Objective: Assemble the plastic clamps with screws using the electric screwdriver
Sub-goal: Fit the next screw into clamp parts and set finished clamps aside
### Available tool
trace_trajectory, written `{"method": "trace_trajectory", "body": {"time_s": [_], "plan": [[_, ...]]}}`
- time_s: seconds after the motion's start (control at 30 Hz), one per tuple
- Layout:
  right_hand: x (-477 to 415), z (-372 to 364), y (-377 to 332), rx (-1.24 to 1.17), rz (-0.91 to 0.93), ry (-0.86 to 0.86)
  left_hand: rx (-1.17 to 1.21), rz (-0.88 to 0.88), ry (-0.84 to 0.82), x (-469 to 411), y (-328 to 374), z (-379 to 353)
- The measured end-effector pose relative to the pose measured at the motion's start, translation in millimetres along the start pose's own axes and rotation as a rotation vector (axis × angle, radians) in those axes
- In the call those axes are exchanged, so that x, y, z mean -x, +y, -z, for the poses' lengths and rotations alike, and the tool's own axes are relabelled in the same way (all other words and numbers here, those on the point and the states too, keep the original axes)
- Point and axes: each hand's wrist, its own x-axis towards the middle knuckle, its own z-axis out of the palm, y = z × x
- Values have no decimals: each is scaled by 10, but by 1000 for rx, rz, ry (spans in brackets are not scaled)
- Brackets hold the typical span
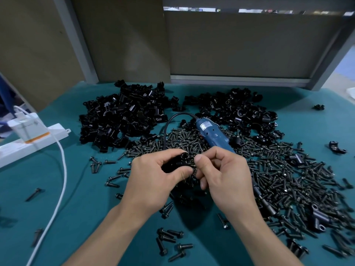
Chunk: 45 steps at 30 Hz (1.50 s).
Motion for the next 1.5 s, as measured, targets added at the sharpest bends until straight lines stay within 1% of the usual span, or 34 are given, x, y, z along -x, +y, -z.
{"method": "trace_trajectory", "body": {"time_s": [0.13,0.27,0.33,0.43,0.53,0.63,0.7,0.8,0.9,0.97,1.03,1.13,1.27,1.4,1.5], "plan": [[-6,-6,8,-57,-52,-30,8,-7,12,10,3,7],[-27,-26,6,-247,-173,-95,17,-34,11,22,19,1],[-35,-28,1,-317,-213,-118,19,-47,-3,25,28,-1],[-45,-20,0,-345,-221,-128,42,-46,-49,15,58,6],[-52,-12,-2,-331,-183,-130,78,-38,-116,-16,85,15],[-47,-3,3,-318,-147,-127,174,-12,-198,-37,87,18],[-45,6,14,-309,-119,-125,201,-3,-211,-44,78,9],[-50,20,31,-275,-63,-103,195,-37,-145,-28,59,-8],[-52,26,50,-219,-5,-86,138,-72,-81,-6,53,-13],[-45,25,54,-177,35,-95,138,-73,-78,9,58,-20],[-40,21,49,-149,65,-98,142,-73,-107,15,56,-30],[-42,14,41,-142,60,-73,130,-99,-138,13,64,-40],[-24,-5,35,-27,83,-52,75,-115,-108,18,87,-16],[-40,11,60,-7,79,-138,25,-97,-48,-5,61,11],[-55,13,98,31,74,-148,-30,-56,-52,-6,11,-3]]}}
